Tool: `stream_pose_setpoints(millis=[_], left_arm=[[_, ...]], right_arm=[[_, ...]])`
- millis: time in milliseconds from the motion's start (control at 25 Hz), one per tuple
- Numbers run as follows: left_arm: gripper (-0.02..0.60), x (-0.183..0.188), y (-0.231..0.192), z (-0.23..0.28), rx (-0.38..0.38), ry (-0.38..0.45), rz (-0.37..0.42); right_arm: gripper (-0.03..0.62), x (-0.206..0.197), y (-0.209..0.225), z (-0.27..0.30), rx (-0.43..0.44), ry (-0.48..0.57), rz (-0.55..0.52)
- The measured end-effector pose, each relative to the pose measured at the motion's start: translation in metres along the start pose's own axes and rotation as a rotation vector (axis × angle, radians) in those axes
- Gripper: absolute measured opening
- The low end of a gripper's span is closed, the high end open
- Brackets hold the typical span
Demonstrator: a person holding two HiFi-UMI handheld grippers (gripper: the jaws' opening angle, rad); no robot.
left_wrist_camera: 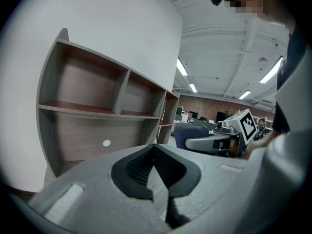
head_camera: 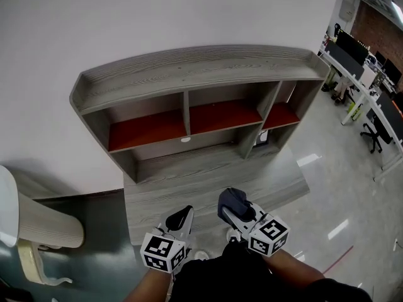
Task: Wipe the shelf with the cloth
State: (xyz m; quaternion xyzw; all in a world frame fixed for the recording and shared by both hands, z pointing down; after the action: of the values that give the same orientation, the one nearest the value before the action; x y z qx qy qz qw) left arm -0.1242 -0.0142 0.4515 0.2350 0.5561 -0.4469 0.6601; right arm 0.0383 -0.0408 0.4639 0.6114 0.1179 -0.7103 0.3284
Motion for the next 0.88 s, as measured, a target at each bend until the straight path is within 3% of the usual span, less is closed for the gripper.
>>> stream_pose_setpoints(millis=[440,880], left_arm=[[0.009,0.033,-0.004,0.056,0.092,0.037,-0.009],[0.009,0.045,0.008,0.113,0.213,0.045,-0.031]], right_arm=[[0.083,0.037,0.059,0.025,0.11,-0.008,-0.038],[0.083,0.048,0.127,0.031,0.195,-0.037,-0.078]])
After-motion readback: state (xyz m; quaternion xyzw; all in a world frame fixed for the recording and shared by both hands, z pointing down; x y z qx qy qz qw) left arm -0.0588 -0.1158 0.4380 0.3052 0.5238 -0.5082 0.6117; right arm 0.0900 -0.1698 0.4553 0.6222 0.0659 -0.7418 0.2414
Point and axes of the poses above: the fingertips, and each gripper's own axes: z forward along the fingers, y to its right, x out of its top, the point moved 5 cm from there along -z, backward along the fingers
